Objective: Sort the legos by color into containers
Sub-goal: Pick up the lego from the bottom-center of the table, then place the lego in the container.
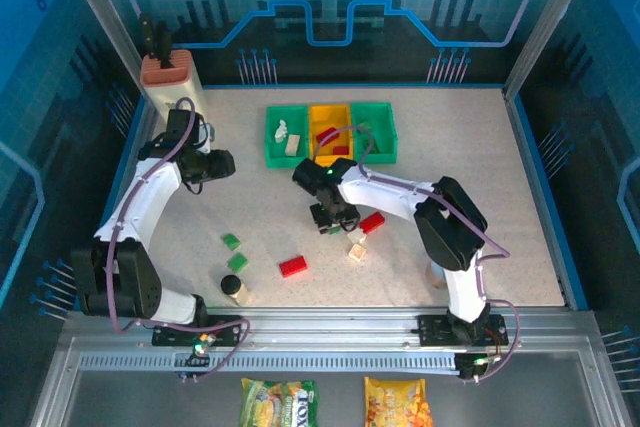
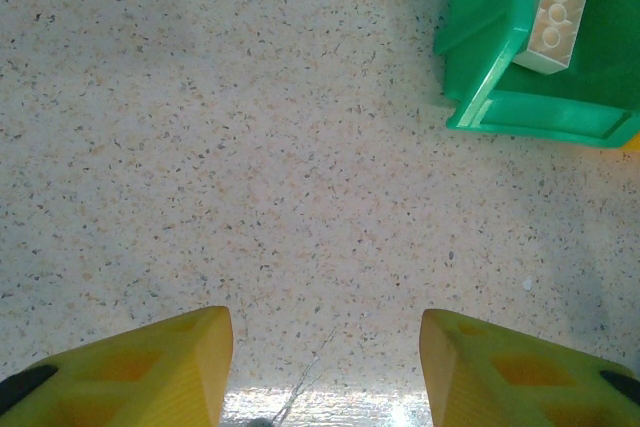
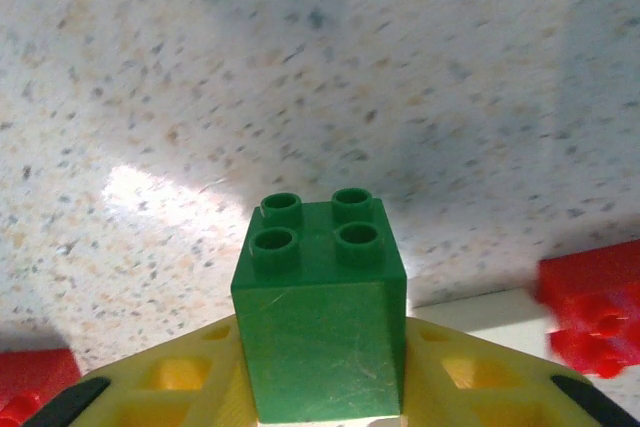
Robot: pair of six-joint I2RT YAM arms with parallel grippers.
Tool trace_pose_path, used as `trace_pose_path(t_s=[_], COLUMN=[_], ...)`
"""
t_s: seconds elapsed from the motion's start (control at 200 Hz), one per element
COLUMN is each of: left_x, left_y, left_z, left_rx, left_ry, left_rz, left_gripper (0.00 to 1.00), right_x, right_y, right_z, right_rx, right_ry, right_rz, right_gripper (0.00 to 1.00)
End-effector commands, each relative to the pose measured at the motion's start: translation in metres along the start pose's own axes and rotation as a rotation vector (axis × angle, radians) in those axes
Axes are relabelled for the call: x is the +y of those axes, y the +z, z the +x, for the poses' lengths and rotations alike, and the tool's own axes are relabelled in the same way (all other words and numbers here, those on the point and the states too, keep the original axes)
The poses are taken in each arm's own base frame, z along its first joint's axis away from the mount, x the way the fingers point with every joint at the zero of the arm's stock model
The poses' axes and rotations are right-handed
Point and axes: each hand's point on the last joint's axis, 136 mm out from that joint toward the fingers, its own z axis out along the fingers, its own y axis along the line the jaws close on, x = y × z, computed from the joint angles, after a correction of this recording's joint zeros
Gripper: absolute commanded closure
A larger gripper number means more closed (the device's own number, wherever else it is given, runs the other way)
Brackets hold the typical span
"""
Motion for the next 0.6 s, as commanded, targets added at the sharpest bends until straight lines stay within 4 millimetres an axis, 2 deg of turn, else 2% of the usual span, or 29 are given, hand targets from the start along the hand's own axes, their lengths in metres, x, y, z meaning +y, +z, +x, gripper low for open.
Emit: trace_pose_path(t_s=[0.0,0.39,0.595], left_x=[0.003,0.002,0.003], left_y=[-0.002,-0.002,-0.003], left_z=[0.003,0.002,0.002], left_rx=[-0.003,-0.005,-0.007], left_ry=[0.021,0.021,0.020], left_rz=[0.005,0.012,0.014], left_gripper=[0.47,0.46,0.46], right_x=[-0.020,-0.094,-0.125], right_y=[-0.022,-0.033,-0.045], right_z=[-0.014,-0.043,-0.062], right_rx=[-0.035,-0.064,-0.101], right_ry=[0.015,0.127,0.166], right_rz=[0.006,0.030,0.039], right_gripper=[0.62,0.62,0.62])
